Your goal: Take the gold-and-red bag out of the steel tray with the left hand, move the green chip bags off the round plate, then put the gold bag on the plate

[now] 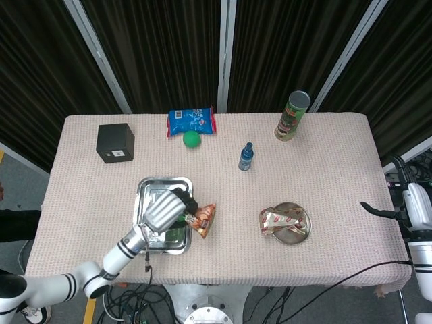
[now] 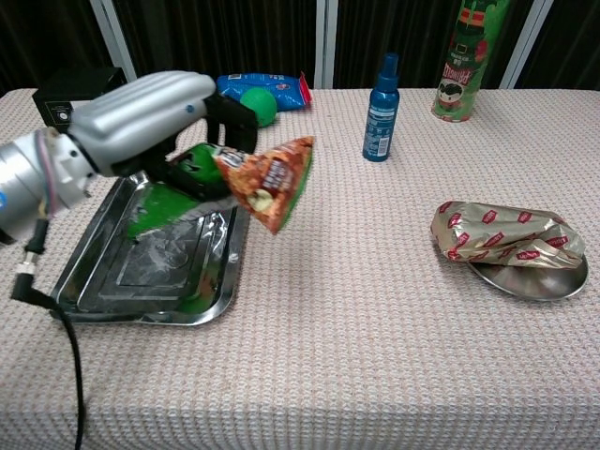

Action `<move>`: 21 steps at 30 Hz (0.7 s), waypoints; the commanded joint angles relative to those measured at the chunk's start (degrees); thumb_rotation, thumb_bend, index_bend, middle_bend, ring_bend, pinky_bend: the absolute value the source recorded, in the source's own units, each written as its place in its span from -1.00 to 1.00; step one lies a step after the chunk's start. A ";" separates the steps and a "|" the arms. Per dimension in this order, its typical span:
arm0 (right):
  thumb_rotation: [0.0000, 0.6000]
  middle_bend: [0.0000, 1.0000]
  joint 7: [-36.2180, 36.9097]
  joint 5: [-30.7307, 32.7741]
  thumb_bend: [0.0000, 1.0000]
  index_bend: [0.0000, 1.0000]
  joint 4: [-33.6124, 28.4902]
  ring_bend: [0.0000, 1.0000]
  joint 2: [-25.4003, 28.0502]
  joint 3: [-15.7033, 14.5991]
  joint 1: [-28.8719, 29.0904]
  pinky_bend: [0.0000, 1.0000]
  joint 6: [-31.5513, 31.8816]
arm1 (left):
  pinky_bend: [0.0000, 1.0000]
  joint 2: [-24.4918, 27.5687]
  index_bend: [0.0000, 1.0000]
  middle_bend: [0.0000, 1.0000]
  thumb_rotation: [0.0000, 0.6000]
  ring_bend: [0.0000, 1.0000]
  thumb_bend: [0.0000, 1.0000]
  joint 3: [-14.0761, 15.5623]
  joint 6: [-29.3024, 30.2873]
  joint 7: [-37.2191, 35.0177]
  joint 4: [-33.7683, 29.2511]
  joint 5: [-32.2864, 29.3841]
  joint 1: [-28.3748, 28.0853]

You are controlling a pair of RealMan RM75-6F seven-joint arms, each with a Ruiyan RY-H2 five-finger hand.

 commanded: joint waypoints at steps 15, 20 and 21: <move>1.00 -0.98 -4.77 0.04 -1.00 -1.00 -2.84 -1.00 0.12 0.06 -0.09 -0.99 -0.04 | -0.74 10.50 -0.87 -0.81 1.00 -0.99 -0.71 3.44 -5.93 2.58 -4.37 -9.10 5.81; 1.00 -1.00 -8.38 -3.39 -1.00 -1.00 -3.62 -1.00 -0.73 -3.78 -3.54 -1.00 3.74 | -0.78 18.95 -0.76 -0.81 1.00 -1.00 -0.71 4.47 -2.52 6.31 -13.43 -14.04 11.48; 1.00 -1.00 -10.18 -4.55 -1.00 -1.00 -3.52 -1.00 -1.19 -5.15 -4.64 -1.00 4.85 | -0.78 20.57 -0.74 -0.81 1.00 -1.00 -0.71 5.03 -0.60 6.64 -14.81 -14.75 13.45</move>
